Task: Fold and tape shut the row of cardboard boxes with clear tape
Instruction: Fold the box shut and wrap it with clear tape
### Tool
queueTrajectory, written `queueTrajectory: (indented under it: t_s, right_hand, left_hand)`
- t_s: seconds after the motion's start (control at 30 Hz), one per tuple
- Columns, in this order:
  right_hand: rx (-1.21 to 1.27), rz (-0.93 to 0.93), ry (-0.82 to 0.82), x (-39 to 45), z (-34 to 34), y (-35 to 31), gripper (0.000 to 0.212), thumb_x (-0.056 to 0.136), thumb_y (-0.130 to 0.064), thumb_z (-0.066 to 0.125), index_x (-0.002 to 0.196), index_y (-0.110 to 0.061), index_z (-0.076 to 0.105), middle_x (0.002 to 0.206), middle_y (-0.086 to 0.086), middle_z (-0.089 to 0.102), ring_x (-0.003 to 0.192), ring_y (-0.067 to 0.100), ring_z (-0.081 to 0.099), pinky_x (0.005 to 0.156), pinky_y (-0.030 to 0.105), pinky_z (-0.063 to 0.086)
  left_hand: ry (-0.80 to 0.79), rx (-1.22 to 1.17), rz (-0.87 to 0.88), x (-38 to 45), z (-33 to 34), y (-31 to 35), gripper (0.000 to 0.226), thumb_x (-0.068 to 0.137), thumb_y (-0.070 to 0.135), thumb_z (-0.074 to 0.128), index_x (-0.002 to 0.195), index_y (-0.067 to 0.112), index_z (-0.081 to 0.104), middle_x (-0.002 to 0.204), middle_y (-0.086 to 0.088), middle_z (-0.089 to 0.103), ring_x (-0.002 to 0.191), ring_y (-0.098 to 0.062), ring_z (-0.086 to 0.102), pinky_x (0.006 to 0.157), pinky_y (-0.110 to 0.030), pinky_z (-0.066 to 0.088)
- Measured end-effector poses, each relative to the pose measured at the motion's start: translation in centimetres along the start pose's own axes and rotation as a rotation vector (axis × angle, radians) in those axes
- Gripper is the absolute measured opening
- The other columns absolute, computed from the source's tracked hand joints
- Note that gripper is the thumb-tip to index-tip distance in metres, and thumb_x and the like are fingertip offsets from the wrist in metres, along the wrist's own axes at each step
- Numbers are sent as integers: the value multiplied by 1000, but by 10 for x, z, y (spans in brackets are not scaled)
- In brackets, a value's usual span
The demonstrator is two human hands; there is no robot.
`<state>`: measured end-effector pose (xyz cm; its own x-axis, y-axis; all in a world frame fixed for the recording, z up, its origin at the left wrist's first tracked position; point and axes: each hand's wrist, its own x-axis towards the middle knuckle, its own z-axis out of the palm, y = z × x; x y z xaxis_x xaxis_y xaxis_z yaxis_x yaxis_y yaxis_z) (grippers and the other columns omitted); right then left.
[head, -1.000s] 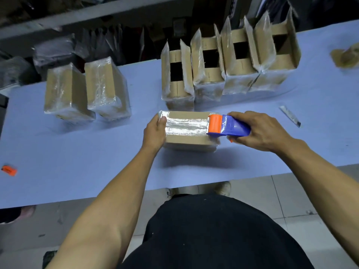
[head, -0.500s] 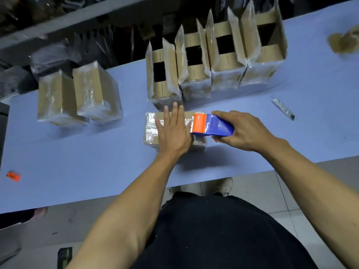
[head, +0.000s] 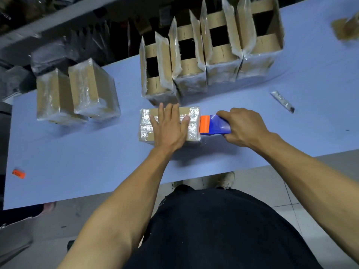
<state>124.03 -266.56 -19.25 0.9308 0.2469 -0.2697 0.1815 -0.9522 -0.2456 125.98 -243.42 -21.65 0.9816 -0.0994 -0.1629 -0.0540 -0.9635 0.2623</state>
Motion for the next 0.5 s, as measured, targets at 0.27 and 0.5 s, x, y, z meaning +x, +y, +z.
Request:
queueTrajectory:
  t_s: [0.27,0.5]
  right_hand:
    - [-188,104,0,9,-24,-54,30,73,-20,66,102,-17,58,87,7,56,75,29,51,65,32,30]
    - [-170,168,53,8,-9,-43,35,76,-19,65,109,-12,55,94,12,60,81,33,56,62,31,30]
  left_hand:
    - [47,101,115,10,-8,-4,43,101,46,43,129,15,55,127,-12,54,118,-35,44,106,-51,26]
    - [-142,78,-47,13,-23,-27,59,92,71,35,130,27,48,121,-11,64,113,-36,58,85,-45,36]
